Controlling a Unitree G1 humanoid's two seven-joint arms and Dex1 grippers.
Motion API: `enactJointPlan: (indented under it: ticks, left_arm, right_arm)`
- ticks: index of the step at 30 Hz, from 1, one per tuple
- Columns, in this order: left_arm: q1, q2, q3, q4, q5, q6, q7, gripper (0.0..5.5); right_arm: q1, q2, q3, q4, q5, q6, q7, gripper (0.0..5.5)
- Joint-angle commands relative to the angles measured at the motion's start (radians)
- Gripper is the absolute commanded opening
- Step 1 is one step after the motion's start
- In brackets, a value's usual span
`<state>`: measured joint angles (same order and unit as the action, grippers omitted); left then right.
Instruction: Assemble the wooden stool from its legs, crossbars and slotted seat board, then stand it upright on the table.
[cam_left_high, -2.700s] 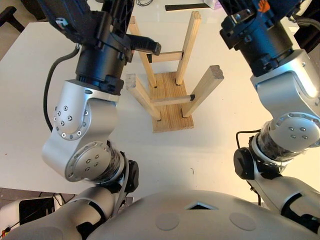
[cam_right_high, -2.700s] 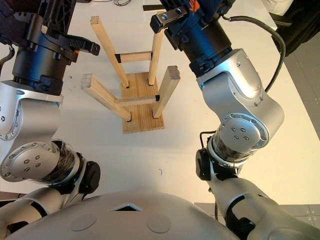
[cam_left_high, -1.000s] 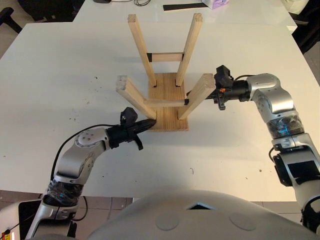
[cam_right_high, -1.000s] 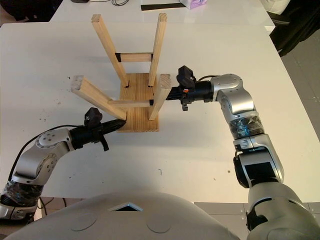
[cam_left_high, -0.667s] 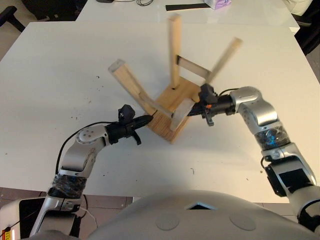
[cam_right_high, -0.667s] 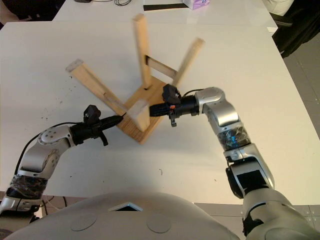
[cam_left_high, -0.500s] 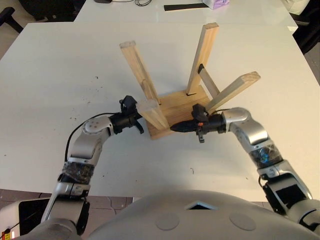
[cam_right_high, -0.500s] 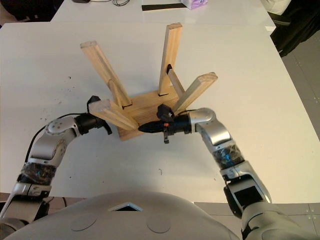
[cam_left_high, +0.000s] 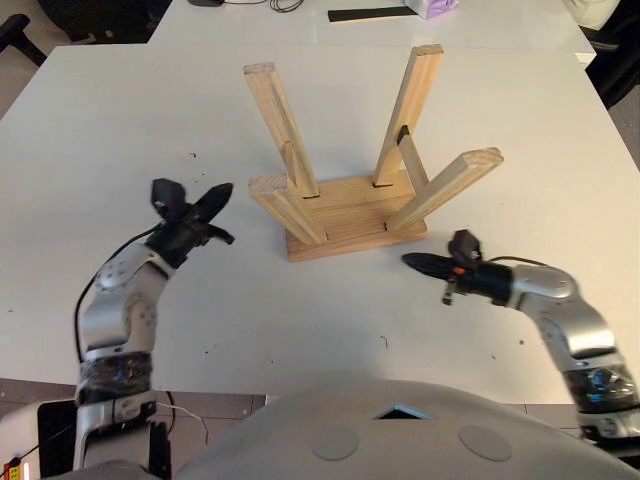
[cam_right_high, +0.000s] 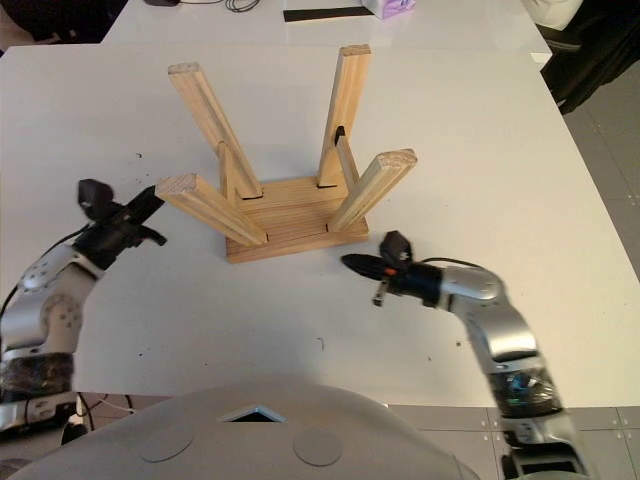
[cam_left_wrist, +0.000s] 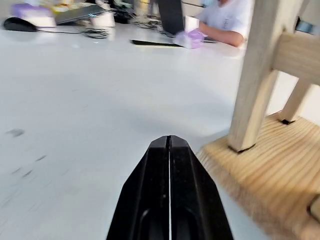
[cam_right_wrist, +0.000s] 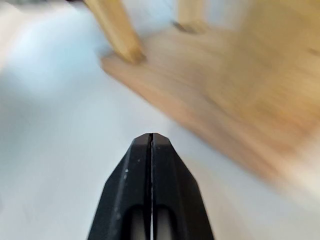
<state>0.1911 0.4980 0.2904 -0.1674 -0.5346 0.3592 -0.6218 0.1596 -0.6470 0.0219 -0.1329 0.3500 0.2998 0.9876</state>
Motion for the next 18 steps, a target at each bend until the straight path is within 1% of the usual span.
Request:
enactJointPlan:
  ticks: [1, 4, 9, 15, 18]
  left_arm:
    - [0.163, -0.004, -0.087, -0.057, 0.122, -0.006, 0.031, 0.02]
    - [0.156, -0.05, -0.176, -0.023, 0.211, -0.046, 0.073, 0.02]
    - [0.117, -0.1, -0.293, 0.028, 0.308, -0.107, 0.105, 0.02]
    - [0.148, -0.084, -0.387, -0.029, 0.315, -0.079, 0.053, 0.02]
    - [0.173, -0.06, -0.392, -0.047, 0.322, -0.068, 0.046, 0.02]
  right_arm:
    - [-0.078, -0.02, -0.037, 0.112, -0.057, -0.052, -0.049, 0.0]
    - [-0.136, 0.017, -0.013, 0.216, -0.113, -0.097, -0.106, 0.0]
    - [-0.215, 0.081, 0.044, 0.319, -0.163, -0.138, -0.127, 0.0]
    - [-0.222, 0.09, 0.064, 0.32, -0.171, -0.154, -0.11, 0.0]
    - [-0.204, 0.085, 0.063, 0.3, -0.168, -0.153, -0.109, 0.0]
